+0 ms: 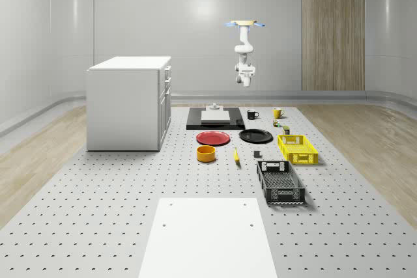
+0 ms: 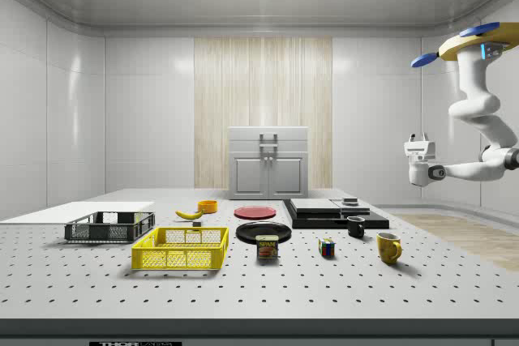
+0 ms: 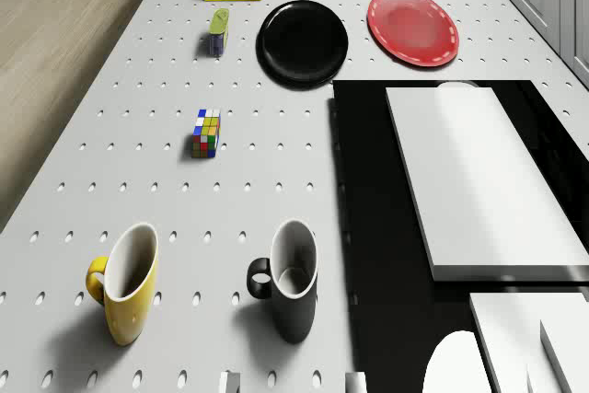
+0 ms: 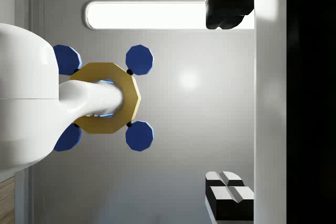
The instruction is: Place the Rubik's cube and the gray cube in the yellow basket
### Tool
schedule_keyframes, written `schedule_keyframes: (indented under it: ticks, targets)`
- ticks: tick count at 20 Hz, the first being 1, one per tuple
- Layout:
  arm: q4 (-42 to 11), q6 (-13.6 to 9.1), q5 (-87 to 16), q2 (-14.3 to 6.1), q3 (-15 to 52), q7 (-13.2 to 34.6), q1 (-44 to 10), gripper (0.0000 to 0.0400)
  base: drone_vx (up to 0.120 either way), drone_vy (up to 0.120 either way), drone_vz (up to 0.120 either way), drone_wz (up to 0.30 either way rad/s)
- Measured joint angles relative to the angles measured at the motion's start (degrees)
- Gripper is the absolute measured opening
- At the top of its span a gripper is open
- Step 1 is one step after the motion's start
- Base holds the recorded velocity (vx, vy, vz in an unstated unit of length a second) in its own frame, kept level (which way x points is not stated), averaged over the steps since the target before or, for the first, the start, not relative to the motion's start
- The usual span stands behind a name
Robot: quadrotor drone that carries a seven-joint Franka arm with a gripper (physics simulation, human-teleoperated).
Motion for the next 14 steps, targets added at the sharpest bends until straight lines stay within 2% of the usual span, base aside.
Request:
schedule_keyframes:
  ticks: [3, 6, 10, 14]
  targets:
    - [3.62, -3.05, 0.03, 0.43, 0.04, -0.05, -0.09, 0.04, 0.0, 0.013, 0.0, 0.0]
    - [7.33, -5.61, 0.06, 1.45, 0.08, -0.09, -0.16, 0.04, 0.013, 0.12, 0.0, 0.0]
    - [11.83, -8.32, 0.09, 3.06, 0.13, -0.12, -0.23, 0.04, 0.12, 0.12, 0.0, 0.0]
    - [14.76, -9.95, 0.11, 4.18, 0.16, -0.14, -0.28, 0.04, 0.12, 0.12, 0.0, 0.0]
